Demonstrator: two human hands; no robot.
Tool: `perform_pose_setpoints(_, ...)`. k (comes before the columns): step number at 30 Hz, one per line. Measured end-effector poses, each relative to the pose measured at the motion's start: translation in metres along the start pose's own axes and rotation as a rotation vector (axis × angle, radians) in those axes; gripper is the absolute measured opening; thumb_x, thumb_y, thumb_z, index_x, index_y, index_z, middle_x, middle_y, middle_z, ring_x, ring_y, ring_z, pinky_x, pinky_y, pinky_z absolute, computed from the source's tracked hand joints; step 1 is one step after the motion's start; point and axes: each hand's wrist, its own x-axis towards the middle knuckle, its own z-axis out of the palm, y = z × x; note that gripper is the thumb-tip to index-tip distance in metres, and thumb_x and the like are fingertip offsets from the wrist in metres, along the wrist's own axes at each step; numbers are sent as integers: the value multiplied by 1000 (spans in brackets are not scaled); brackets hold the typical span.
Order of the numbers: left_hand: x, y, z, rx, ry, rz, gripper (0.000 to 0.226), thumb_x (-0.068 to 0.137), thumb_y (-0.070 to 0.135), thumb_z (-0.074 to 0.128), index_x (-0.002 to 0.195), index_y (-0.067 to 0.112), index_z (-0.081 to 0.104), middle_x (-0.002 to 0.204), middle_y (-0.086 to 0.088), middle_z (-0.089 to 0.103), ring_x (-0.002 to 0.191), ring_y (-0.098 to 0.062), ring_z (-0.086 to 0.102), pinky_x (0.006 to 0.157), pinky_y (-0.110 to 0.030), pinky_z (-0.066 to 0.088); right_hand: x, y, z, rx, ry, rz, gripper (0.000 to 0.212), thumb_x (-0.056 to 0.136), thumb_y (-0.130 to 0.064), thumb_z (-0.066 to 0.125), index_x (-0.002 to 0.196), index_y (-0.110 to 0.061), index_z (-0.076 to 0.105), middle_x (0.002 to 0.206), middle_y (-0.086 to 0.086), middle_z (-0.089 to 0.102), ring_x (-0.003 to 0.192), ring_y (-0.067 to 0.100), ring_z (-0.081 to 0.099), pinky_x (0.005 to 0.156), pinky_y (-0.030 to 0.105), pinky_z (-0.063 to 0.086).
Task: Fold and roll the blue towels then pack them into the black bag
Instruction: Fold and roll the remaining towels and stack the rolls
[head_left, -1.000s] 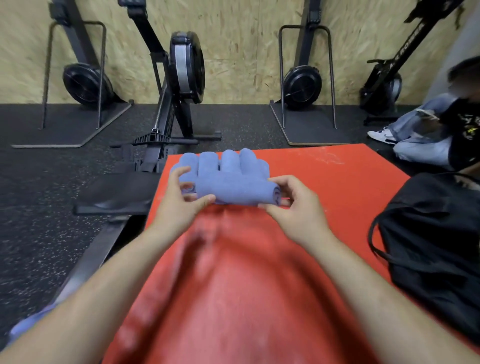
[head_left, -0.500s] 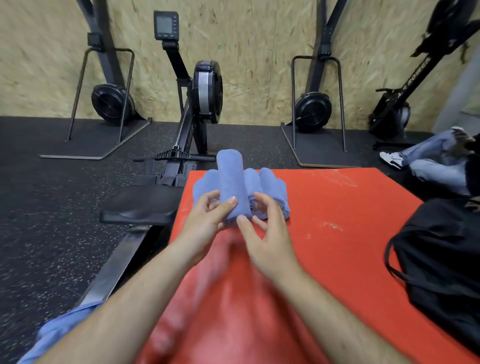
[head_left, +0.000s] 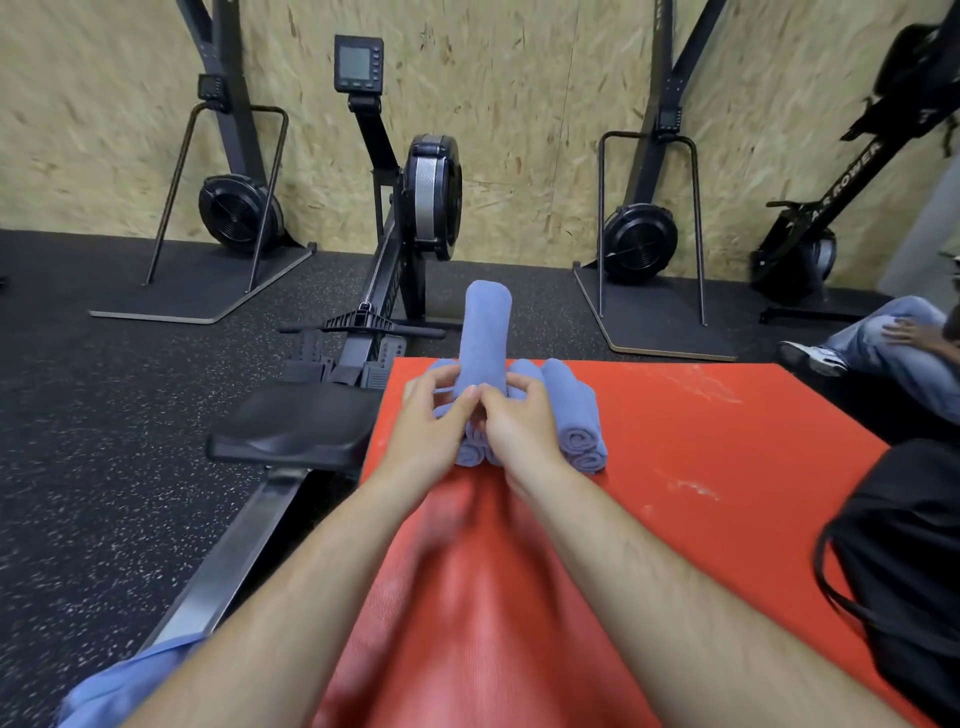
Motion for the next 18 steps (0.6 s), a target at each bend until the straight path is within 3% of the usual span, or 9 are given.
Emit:
perform_pose_setpoints(2,9,-6,2,0,-15,-13,27,99,28,59,125,35,57,136,8,53,126,-4,50,109,-30,41,20,-2,6,-62,10,-18,34,82,-23,63,115,-20,55,104,6,72,92,20,71,89,42,57)
perform_pose_setpoints(4,15,-11,3,25,-46,-52,37,101,24,54,138,23,53,138,10,53,128,-3,48,108,-24,38,36,2,11,-135,8,-22,30,82,-29,60,111,-21,58,101,3,73,91,20,71,90,42,56)
perform_pose_setpoints(7,21,-26,4,110,-52,-110,40,102,16,50,142,13,50,141,3,53,123,-4,48,100,-16,33,47,18,18,-273,3,-8,17,86,-31,59,99,-20,58,101,4,73,96,24,70,91,42,54)
perform_pose_setpoints(12,23,-42,0,256,-142,-153,47,101,5,46,147,11,43,150,-2,45,131,-8,42,97,-9,25,45,31,19,-531,39,-53,41,96,-32,59,129,-8,58,126,14,65,118,28,60,93,29,43)
perform_pose_setpoints(18,13,-35,-17,331,-189,-93,46,100,1,43,145,9,45,141,-1,52,125,-7,46,88,-4,26,16,19,17,-756,76,-148,47,96,-43,54,134,-15,50,135,14,45,114,37,58,93,40,44)
